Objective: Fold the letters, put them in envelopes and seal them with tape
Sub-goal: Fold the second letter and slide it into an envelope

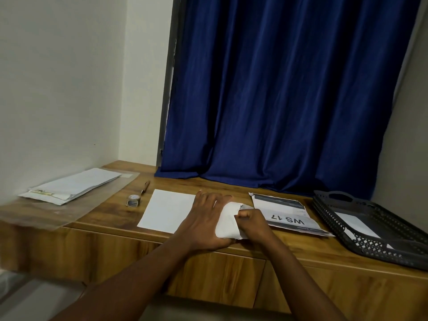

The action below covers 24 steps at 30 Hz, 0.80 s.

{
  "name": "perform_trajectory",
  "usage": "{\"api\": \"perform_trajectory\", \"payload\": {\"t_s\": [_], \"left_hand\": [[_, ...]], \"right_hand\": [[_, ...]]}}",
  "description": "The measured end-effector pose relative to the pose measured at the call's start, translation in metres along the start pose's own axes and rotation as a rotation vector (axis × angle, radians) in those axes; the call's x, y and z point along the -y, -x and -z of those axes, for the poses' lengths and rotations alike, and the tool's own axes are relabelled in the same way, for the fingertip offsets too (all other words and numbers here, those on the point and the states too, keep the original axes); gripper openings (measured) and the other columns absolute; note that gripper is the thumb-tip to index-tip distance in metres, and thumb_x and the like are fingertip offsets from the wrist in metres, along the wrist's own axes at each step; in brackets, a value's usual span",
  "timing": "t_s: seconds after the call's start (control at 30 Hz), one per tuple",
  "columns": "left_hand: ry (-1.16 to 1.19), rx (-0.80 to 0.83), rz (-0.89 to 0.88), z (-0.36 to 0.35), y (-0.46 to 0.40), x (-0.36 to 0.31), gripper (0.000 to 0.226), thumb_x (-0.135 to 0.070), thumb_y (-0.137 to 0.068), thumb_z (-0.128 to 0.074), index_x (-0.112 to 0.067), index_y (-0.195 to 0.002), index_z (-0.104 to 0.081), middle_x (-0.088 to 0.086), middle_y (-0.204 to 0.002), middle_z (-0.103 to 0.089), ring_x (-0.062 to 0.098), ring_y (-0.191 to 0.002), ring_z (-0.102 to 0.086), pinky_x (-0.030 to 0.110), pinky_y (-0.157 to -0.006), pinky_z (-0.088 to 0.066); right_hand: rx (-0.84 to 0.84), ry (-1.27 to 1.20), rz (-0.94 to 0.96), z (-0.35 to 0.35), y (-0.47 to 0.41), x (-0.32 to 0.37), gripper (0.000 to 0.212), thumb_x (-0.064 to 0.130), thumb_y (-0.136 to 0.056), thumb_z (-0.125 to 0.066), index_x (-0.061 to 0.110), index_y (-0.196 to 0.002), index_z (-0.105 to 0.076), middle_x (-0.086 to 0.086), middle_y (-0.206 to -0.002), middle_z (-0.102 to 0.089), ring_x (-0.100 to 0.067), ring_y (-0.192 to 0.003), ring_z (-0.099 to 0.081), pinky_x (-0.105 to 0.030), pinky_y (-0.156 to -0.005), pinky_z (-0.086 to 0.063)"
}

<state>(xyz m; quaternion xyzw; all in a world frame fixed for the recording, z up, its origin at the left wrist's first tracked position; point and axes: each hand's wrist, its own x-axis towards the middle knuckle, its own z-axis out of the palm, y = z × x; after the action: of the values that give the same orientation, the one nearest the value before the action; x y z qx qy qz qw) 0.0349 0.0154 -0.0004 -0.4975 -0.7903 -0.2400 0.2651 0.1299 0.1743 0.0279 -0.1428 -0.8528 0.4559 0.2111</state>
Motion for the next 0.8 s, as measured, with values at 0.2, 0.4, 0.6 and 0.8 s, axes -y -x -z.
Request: {"api": "perform_trajectory", "payload": {"t_s": [0.2, 0.4, 0.6, 0.8], "left_hand": [[-0.019, 0.046, 0.026, -0.001, -0.001, 0.002, 0.109, -0.098, -0.067, -0.051, -0.04, -0.154, -0.02, -0.01, -0.159, -0.029, 0.014, -0.145, -0.028, 0.051, -0.127, -0.012], [0.001, 0.257, 0.104, -0.002, -0.001, 0.003, 0.062, -0.068, -0.101, -0.036, -0.038, -0.155, -0.039, -0.008, -0.167, -0.029, 0.016, -0.154, -0.021, 0.041, -0.126, -0.014], [0.019, 0.605, 0.165, 0.002, -0.008, 0.004, 0.054, -0.051, -0.11, -0.026, -0.036, -0.162, -0.025, -0.012, -0.171, -0.015, 0.014, -0.158, -0.01, 0.043, -0.129, -0.009], [-0.015, 0.673, 0.131, -0.003, -0.011, 0.006, 0.059, -0.054, -0.11, -0.018, -0.034, -0.164, -0.012, -0.011, -0.172, -0.005, 0.012, -0.159, -0.001, 0.044, -0.129, -0.002]], "right_hand": [[0.012, 0.0, 0.101, 0.01, 0.002, -0.013, 0.013, 0.02, -0.095, -0.071, 0.022, -0.083, -0.075, 0.017, -0.076, -0.072, -0.002, -0.075, -0.068, -0.01, -0.057, -0.049], [-0.189, -0.198, 0.003, 0.03, 0.012, -0.043, 0.02, 0.009, -0.1, -0.061, 0.022, -0.116, -0.064, -0.006, -0.096, -0.074, -0.019, -0.084, -0.072, -0.021, -0.065, -0.058], [-0.264, 0.101, 0.112, 0.027, 0.017, -0.055, 0.019, 0.016, -0.098, -0.063, 0.032, -0.098, -0.073, 0.016, -0.092, -0.072, -0.004, -0.085, -0.068, -0.018, -0.069, -0.052], [-0.221, 0.522, 0.169, 0.023, 0.027, -0.065, 0.025, 0.017, -0.092, -0.063, 0.029, -0.108, -0.079, 0.011, -0.112, -0.074, -0.009, -0.103, -0.064, -0.028, -0.09, -0.054]]}}
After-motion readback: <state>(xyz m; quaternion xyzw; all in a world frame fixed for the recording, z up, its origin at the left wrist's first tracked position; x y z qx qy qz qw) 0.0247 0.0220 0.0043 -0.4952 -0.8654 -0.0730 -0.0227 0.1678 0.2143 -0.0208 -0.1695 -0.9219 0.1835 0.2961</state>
